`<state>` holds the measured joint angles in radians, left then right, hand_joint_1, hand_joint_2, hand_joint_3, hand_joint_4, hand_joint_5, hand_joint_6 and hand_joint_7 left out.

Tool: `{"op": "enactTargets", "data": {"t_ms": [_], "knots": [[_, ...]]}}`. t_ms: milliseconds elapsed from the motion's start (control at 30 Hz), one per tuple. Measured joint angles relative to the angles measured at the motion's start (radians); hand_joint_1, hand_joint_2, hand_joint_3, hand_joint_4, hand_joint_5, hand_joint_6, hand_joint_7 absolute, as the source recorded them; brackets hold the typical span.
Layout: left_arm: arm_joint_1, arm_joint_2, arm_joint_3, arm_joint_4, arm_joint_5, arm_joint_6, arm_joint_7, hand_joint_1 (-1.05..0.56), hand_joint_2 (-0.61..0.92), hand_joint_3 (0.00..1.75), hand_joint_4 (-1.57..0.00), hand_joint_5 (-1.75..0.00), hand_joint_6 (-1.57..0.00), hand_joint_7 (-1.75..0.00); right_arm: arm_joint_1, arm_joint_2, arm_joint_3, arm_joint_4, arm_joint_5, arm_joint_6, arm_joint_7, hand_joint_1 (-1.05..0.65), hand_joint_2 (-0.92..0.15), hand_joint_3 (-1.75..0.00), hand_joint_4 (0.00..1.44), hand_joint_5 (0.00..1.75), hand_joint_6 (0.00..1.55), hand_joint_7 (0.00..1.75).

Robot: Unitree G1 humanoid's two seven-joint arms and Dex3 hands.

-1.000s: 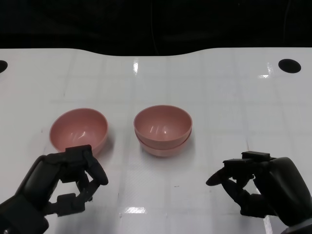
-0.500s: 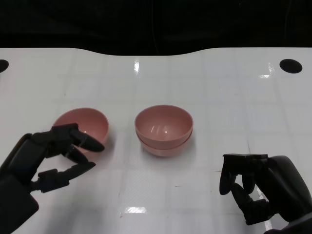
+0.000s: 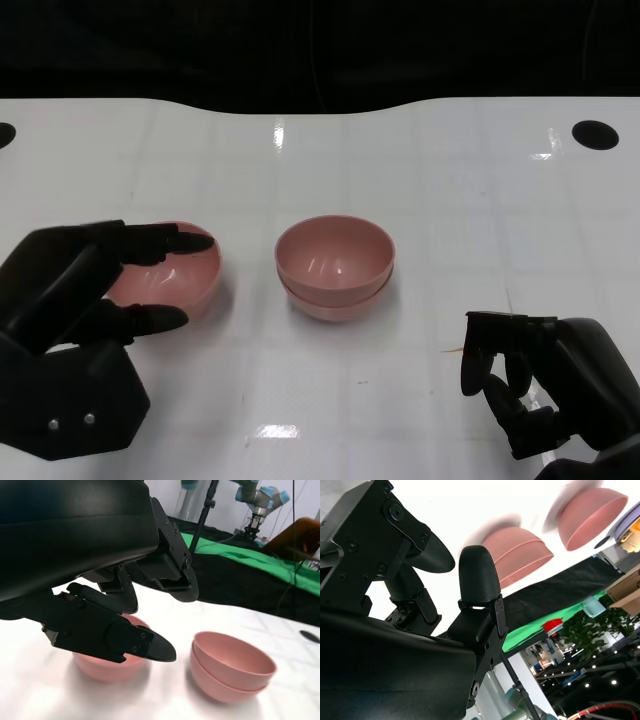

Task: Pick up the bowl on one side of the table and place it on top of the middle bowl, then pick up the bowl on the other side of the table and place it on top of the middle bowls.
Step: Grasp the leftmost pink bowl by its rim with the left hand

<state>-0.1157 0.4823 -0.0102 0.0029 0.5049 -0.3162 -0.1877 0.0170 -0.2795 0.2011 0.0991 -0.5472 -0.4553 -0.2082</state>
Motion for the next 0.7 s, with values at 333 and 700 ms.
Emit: {"op": "enactTargets", "data": {"t_ms": [333, 700], "knots": [[-0.065, 0.045, -0.11, 0.016, 0.222, 0.097, 0.007, -0.56, 0.9, 0.0, -0.6, -0.21, -0.58, 0.0, -0.002, 0.001, -0.003, 0.004, -0.005, -0.001, -0.014, -0.06, -0.12, -1.63, 0.95, 1.75, 0.8, 1.64], [-0.132, 0.046, -0.207, 0.062, 0.314, 0.209, -0.037, -0.62, 0.92, 0.01, -0.59, -0.12, -0.52, 0.0, -0.003, 0.003, -0.003, 0.004, -0.004, 0.0, -0.013, -0.06, -0.13, -1.63, 0.95, 1.75, 0.8, 1.62]]}}
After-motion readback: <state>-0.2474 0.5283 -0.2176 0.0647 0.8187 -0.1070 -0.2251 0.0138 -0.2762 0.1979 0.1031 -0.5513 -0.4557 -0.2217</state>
